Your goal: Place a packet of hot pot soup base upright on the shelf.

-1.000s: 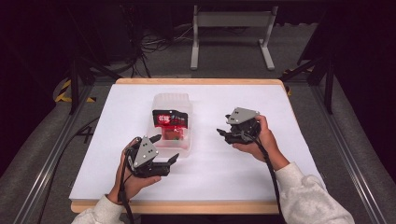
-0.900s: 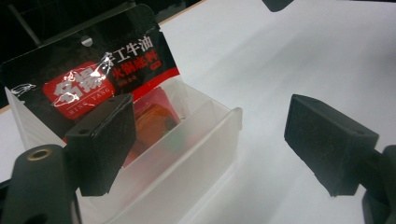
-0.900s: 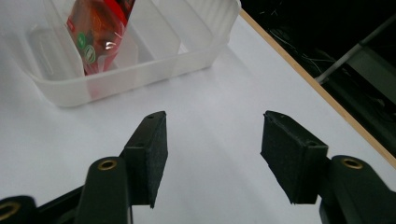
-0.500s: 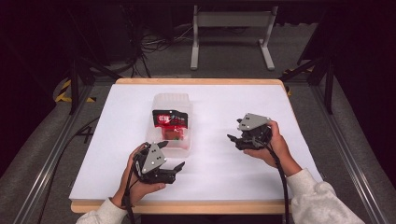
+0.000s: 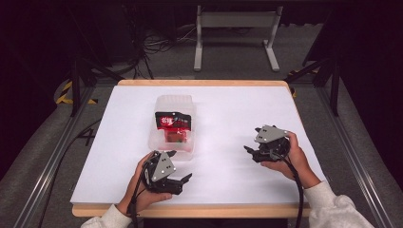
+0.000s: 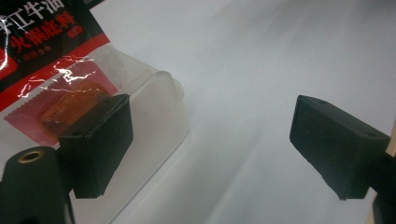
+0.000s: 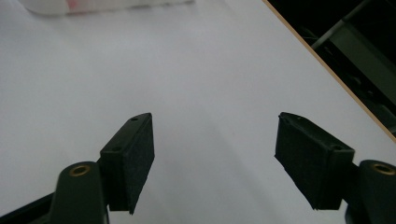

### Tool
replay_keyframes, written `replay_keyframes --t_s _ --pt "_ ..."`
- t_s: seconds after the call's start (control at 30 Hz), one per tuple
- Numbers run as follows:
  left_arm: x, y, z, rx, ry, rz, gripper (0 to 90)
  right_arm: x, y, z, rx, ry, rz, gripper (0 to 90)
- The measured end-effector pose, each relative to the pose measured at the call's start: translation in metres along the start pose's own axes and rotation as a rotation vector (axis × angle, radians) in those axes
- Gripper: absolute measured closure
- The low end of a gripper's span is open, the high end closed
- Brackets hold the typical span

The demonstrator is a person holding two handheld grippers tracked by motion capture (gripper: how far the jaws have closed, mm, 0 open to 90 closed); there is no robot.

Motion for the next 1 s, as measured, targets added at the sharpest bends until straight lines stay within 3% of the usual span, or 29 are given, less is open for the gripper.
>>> replay_keyframes --t_s 0.4,0.57,1.0 --pt "0.014 0.006 -0.013 0.020 -0.083 -0.012 11.4 0.040 -0.008 0.009 0.023 -0.038 -0.016 23.0" --pt "0.020 0.004 -0.017 0.022 -0.112 -0.003 10.8 0.052 -0.013 0.014 0.035 -0.022 -0.022 22.6" --pt "0.028 0.001 -0.023 0.024 -0.169 -0.036 9.5 0.089 -0.030 0.032 0.055 -0.022 -0.068 20.6"
Point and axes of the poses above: each handheld gripper's, and its own axes: z roughly backward along the jaws, x roughly out of its underside, y roughly to its right, the point moved 5 cm from there along -z, roughly forward along the jaws, and after that the axes turned 15 degrees about z, right-handed, at the moved point
